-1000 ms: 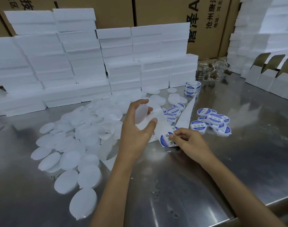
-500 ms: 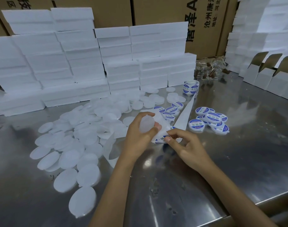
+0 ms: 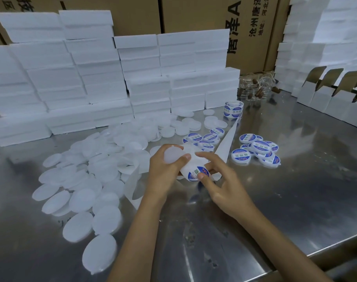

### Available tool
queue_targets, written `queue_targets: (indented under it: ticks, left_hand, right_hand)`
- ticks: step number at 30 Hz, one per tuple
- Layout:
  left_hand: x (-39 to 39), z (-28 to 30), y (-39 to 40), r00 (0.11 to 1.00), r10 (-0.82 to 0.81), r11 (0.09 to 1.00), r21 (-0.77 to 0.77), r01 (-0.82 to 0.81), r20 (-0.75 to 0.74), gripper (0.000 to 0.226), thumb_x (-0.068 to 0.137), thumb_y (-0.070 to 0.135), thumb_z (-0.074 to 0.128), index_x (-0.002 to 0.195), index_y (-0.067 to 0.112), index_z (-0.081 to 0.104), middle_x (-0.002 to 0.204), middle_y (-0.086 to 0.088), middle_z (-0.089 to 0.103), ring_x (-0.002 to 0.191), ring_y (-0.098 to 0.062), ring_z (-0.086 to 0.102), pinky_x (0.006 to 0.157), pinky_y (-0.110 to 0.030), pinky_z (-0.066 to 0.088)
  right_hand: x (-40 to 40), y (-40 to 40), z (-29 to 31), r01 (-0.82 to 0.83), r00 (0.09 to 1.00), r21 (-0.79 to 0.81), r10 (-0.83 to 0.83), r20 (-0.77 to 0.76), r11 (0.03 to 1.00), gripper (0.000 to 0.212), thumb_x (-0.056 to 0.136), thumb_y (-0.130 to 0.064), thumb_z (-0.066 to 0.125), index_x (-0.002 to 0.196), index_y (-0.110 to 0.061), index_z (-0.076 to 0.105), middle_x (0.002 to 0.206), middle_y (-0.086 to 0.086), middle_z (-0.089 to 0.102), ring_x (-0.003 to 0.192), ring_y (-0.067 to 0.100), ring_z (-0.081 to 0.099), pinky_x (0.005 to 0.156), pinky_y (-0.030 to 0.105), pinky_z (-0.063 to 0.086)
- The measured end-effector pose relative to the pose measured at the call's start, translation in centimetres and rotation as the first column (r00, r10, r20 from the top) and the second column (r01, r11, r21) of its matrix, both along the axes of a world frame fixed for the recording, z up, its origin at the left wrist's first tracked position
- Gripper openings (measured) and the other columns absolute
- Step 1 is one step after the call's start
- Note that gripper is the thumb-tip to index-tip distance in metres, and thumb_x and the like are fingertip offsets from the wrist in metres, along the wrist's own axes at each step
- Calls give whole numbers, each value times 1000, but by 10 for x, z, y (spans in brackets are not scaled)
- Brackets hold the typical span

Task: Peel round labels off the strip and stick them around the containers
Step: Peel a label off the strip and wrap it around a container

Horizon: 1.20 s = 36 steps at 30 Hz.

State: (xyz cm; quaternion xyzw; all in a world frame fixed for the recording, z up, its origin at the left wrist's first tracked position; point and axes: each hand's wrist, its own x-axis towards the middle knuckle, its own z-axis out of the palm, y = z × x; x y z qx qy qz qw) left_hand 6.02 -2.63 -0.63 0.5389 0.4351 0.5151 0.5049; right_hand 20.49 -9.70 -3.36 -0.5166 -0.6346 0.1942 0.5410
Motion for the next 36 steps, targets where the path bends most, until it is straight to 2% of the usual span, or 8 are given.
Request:
queue_targets:
  ticks: [4,9,13,19,22,28,31,36]
  left_hand:
    - [0,-3,2,1000,18,1000,-18,-18,2,25,81,5,80,102,12,69,106,-12,72,95,-36,72,78,-54,61]
    - [2,-5,2,1000,7,1000,-24,-7,-26,25,81,7,80,103,13,69,101,-9,72,93,-35,72,75,-53,62]
    - [2,-7,5,996,25,999,-26,-27,-86,28,82,12,80,107,16,68,109,-6,69,99,-32,70,79,-52,61]
    - [2,-11,8,981,79,996,65,-68,-174,22,84,12,78,97,24,65,94,11,62,83,-1,65,53,-21,57]
    - [2,-14,12,956,123,990,106,-98,-265,23,84,16,78,103,20,66,97,9,63,97,-19,62,72,-35,60]
    - [-10,-16,13,892,87,989,143,-26,-443,21,83,15,76,95,26,64,93,19,59,91,-23,60,67,-28,54]
    - [-17,-15,14,901,-80,996,-8,85,-426,24,78,13,79,94,25,67,95,-2,67,61,-33,67,63,-45,61]
    - [-13,-2,10,983,63,998,37,-58,-173,12,92,29,70,100,23,63,88,-4,72,61,-18,66,55,-31,54]
  right_hand:
    - [-1,0,-3,100,961,98,-122,247,990,33,90,-9,68,117,-29,68,109,-18,69,106,-1,58,98,33,41]
    - [2,2,-4,100,938,178,-153,310,979,31,88,-6,67,112,-27,70,101,-14,63,98,3,58,87,22,37]
    - [2,1,-4,122,940,201,-179,292,972,27,88,-6,67,106,-26,72,102,-12,55,91,14,58,85,29,44]
    - [1,0,-3,146,954,276,-209,215,950,14,82,-9,64,91,-19,66,118,-7,50,111,14,54,87,46,47]
    - [0,-3,-1,172,958,328,-236,165,929,17,76,-5,61,88,-17,59,116,-3,52,115,15,52,89,43,46]
    - [4,-7,3,268,961,367,-273,-40,891,28,68,-2,53,89,-20,46,98,-4,53,100,19,53,87,24,40]
    - [5,-8,6,317,948,321,-292,-124,893,29,74,-3,55,93,-23,48,94,-2,55,93,20,53,84,21,39]
    - [3,6,26,308,929,231,-240,-282,923,28,79,-4,60,95,-27,54,95,-8,60,84,12,56,80,16,44]
